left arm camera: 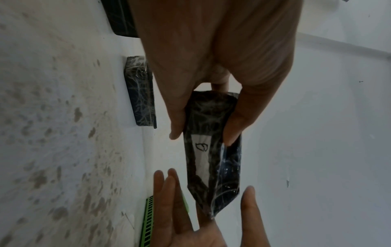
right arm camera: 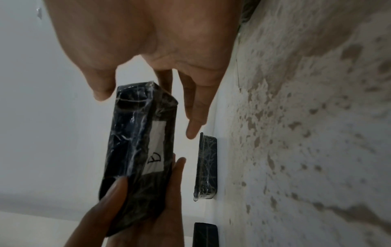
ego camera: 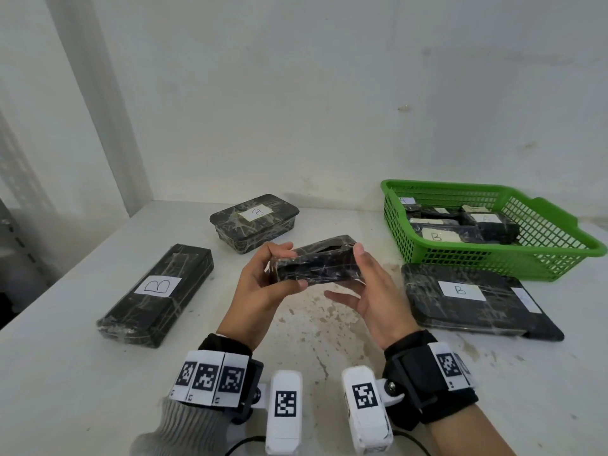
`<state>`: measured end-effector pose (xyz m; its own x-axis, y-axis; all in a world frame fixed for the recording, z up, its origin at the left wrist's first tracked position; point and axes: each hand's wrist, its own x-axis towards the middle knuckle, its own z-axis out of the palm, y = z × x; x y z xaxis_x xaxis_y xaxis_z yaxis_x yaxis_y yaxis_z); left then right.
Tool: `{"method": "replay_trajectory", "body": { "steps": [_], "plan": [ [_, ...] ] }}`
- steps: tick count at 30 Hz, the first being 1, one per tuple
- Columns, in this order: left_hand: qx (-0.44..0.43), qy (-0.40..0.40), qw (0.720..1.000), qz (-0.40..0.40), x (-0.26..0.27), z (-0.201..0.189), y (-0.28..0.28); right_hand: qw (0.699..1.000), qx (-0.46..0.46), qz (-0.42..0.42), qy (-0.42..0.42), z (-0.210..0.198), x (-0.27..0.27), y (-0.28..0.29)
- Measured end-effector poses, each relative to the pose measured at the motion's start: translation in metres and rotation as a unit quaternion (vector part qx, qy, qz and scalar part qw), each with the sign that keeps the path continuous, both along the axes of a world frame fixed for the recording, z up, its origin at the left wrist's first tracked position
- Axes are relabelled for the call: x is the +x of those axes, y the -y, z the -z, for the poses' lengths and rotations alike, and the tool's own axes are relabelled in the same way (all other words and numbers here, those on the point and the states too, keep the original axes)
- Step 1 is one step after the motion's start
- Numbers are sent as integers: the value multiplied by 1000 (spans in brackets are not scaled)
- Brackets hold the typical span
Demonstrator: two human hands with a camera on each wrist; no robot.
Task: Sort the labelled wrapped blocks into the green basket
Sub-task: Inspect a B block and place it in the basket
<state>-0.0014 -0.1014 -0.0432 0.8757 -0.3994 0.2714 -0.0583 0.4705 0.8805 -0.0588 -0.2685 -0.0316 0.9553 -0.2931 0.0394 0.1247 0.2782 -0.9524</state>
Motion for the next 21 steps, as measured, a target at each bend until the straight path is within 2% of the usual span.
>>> {"method": "replay_trajectory", "body": {
  "steps": [3, 6, 9, 12, 16, 21],
  "plan": [
    [14, 24, 1000, 3, -1, -2, -2, 1000, -7, -12, -14, -2, 0, 1],
    [21, 19, 1000, -2, -1, -3, -2, 999, 34, 0, 15, -2, 2, 3],
    [-14, -30, 999, -6, 0, -6, 1, 994, 95, 3, 47, -1, 3, 4],
    [-36, -81, 996, 0, -1, -8, 4, 992, 108, -17, 58, 0, 3, 2],
    [-7, -78, 997, -28, -1, -7, 4, 994, 92, -26, 58, 0, 3, 1],
    [0, -70, 997, -36, 0, -3, 5, 997, 26, 24, 74, 2, 4, 0]
  ]
}}
